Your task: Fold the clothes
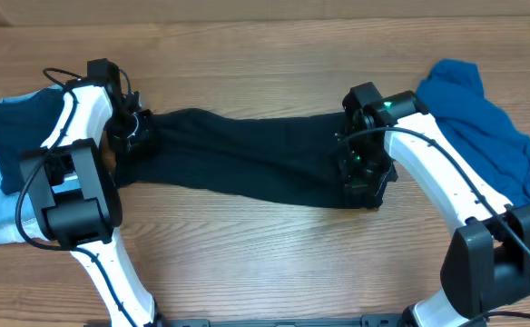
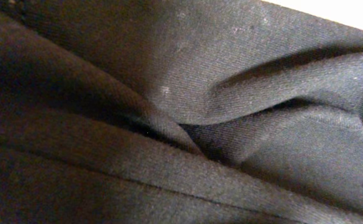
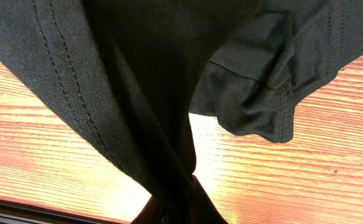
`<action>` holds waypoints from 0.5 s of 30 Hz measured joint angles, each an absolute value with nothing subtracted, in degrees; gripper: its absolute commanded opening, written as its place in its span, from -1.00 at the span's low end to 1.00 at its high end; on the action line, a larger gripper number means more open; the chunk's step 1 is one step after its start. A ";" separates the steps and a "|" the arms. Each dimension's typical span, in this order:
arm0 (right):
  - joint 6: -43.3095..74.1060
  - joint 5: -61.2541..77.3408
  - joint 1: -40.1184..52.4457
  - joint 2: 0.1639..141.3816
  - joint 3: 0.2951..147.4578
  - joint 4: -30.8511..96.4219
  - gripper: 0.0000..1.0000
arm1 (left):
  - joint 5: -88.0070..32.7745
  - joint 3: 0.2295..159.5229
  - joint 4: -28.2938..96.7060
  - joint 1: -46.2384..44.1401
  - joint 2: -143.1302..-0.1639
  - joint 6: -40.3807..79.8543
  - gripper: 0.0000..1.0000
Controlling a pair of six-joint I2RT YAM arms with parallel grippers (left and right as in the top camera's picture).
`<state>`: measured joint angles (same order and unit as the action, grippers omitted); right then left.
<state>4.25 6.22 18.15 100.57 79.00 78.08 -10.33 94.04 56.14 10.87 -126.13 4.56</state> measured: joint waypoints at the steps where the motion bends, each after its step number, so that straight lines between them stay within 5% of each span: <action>1: 4.23 6.20 18.13 100.57 79.00 78.00 -0.83 | -10.33 94.04 56.14 10.87 -126.13 4.56 -0.19; 6: 3.79 7.70 18.13 100.57 79.00 79.72 -0.74 | -10.33 94.04 56.12 10.87 -126.13 4.56 -0.19; 15: 2.79 4.99 18.15 100.86 79.00 60.60 -0.55 | -10.33 94.02 56.16 10.87 -126.13 4.56 -0.19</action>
